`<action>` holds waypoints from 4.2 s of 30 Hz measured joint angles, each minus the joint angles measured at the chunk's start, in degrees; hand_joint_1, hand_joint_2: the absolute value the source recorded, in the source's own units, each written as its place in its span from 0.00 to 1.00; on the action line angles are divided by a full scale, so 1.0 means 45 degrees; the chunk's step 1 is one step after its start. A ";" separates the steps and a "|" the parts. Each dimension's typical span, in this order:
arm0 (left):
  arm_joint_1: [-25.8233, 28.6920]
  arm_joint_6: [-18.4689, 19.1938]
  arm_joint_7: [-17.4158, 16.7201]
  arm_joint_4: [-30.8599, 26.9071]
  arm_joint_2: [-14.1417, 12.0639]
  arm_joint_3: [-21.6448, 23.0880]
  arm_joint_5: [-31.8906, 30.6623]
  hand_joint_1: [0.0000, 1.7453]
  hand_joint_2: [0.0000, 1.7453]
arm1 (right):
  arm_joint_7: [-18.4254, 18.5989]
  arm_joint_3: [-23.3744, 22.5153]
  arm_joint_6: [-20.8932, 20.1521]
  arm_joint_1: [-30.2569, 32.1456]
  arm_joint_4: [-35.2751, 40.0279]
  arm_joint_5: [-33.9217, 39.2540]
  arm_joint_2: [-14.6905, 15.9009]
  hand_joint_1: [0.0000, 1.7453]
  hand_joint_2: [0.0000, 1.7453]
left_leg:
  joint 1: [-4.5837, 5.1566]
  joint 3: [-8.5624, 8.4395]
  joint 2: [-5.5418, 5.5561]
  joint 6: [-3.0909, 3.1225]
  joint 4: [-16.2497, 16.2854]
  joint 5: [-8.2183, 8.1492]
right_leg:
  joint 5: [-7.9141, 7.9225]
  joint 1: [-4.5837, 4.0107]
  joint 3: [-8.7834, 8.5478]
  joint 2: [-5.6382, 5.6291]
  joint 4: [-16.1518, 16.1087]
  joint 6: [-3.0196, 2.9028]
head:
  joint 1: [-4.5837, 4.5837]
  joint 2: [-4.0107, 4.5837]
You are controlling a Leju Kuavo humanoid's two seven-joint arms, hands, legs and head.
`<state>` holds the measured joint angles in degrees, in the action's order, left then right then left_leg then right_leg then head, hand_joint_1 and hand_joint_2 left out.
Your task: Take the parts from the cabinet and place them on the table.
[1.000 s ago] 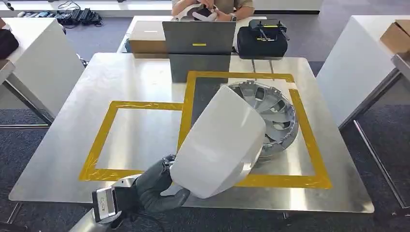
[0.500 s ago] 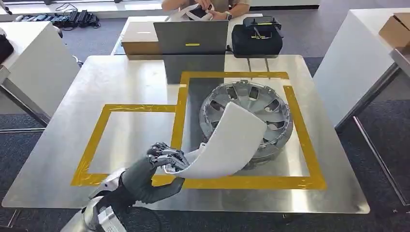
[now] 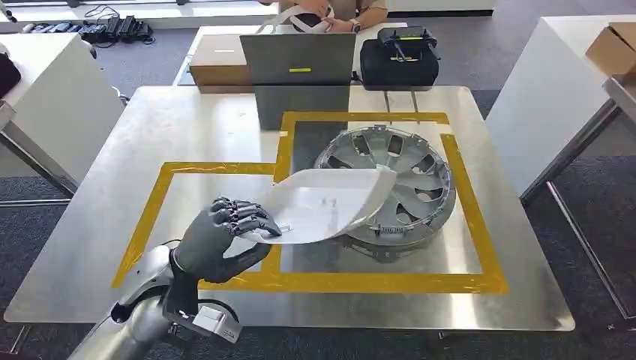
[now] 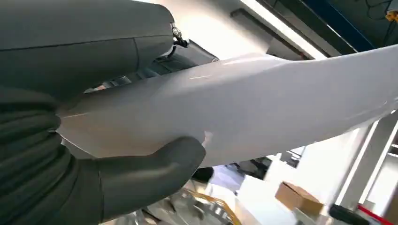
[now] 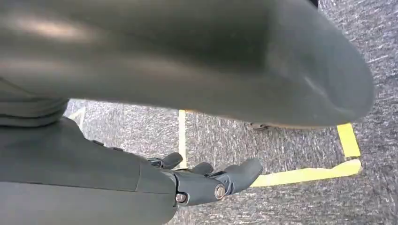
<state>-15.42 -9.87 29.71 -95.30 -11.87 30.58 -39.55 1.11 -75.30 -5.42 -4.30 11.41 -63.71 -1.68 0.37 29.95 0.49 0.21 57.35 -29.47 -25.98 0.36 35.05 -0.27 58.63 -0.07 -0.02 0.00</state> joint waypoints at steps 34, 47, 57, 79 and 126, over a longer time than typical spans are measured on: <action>-0.3845 -0.4096 -0.1380 1.3476 -0.0903 -0.1734 -0.4199 1.00 1.00 | 0.0151 0.0000 0.0078 -0.0011 0.0000 -0.0073 -0.0044 0.00 0.00 | -0.0002 -0.0039 -0.0015 -0.0006 0.0000 0.0004 | 0.0002 -0.0008 -0.0022 -0.0025 -0.0004 0.0001 | 0.0000 0.0000; -0.3910 -0.4121 -0.1239 1.4296 -0.0874 -0.2210 -0.4388 0.00 1.00 | 0.0146 0.0000 0.0039 -0.0016 -0.0005 -0.0117 -0.0044 0.00 0.00 | -0.0002 -0.0035 -0.0014 -0.0006 0.0000 0.0004 | 0.0002 -0.0007 -0.0023 -0.0023 -0.0005 0.0001 | 0.0000 0.0000; -0.3733 -0.3902 -0.0418 1.4335 -0.0908 -0.2531 -0.4354 0.00 1.00 | 0.0112 0.0000 0.0024 -0.0018 0.0000 -0.0170 -0.0044 0.00 0.00 | -0.0003 -0.0040 -0.0012 -0.0006 0.0000 0.0004 | 0.0002 -0.0007 -0.0030 -0.0022 -0.0005 0.0001 | 0.0000 0.0000; -0.2249 0.4352 0.2335 1.0560 0.0045 -0.6085 0.7556 0.00 0.00 | 0.0053 0.0000 0.0083 0.0005 0.0000 0.0005 -0.0039 0.00 0.00 | -0.0001 -0.0046 -0.0022 -0.0005 0.0000 -0.0003 | 0.0001 -0.0005 -0.0033 -0.0033 -0.0011 0.0001 | 0.0000 0.0000; 0.0539 0.6730 0.1855 0.4986 0.0676 -0.7757 1.0892 0.00 0.00 | 0.0097 0.0000 0.0068 -0.0096 0.0000 -0.0287 0.0107 0.00 0.00 | -0.0297 0.0630 -0.0071 -0.0475 0.1058 -0.0562 | -0.0200 0.0150 -0.0217 -0.0023 0.0071 -0.0189 | -0.0014 0.0000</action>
<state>-12.99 20.41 38.05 -72.87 -8.83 -4.33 9.46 1.55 -75.30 -5.11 -4.73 11.41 -65.00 -1.20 -0.96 32.78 0.18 -1.93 62.12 -32.00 -26.88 1.04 34.08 -0.37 58.95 -0.93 -0.08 0.00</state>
